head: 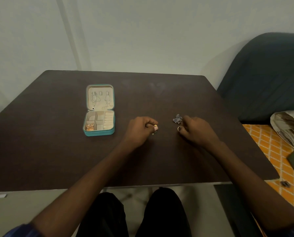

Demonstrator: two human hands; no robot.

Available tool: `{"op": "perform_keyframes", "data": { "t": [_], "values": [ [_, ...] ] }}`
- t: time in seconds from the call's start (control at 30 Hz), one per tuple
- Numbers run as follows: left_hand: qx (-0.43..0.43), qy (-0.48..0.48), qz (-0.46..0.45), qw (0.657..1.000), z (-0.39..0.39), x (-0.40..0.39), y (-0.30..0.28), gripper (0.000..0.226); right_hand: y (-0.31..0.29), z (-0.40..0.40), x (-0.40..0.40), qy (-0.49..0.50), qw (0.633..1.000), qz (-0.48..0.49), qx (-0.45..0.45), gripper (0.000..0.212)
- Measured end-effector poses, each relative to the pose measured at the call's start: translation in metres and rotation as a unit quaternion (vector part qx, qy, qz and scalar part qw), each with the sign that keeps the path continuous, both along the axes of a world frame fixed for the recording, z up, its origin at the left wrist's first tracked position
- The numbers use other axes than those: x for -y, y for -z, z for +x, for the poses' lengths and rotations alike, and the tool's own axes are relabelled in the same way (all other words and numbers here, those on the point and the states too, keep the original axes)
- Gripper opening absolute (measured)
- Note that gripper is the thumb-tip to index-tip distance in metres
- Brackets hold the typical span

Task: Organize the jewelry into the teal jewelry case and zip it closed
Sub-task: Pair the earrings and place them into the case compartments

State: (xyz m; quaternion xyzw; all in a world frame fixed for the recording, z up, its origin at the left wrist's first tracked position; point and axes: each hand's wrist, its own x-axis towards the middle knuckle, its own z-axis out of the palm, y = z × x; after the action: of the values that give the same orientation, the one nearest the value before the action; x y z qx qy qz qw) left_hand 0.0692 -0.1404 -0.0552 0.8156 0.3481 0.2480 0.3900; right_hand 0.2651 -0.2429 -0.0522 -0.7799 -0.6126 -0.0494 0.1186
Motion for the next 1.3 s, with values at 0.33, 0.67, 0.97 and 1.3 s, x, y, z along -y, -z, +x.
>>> {"op": "perform_keyframes", "data": {
  "t": [0.33,0.67,0.97,1.3],
  "values": [
    [-0.004,-0.001,0.001,1.000,-0.003,-0.001,0.000,0.015,0.000,0.008,-0.004,-0.041,0.999,-0.024,0.015,0.024],
    [-0.003,0.001,0.000,1.000,-0.003,0.001,-0.001,0.016,-0.004,0.010,-0.001,0.016,0.994,0.031,-0.104,0.021],
    [0.009,-0.011,0.001,1.000,-0.007,0.000,-0.002,0.014,-0.014,-0.002,-0.006,0.096,0.833,0.133,-0.528,0.019],
    [0.049,-0.020,-0.002,0.999,-0.040,-0.023,-0.026,0.022,-0.032,-0.049,-0.033,-0.013,0.786,0.109,-0.609,0.014]
  ]
}}
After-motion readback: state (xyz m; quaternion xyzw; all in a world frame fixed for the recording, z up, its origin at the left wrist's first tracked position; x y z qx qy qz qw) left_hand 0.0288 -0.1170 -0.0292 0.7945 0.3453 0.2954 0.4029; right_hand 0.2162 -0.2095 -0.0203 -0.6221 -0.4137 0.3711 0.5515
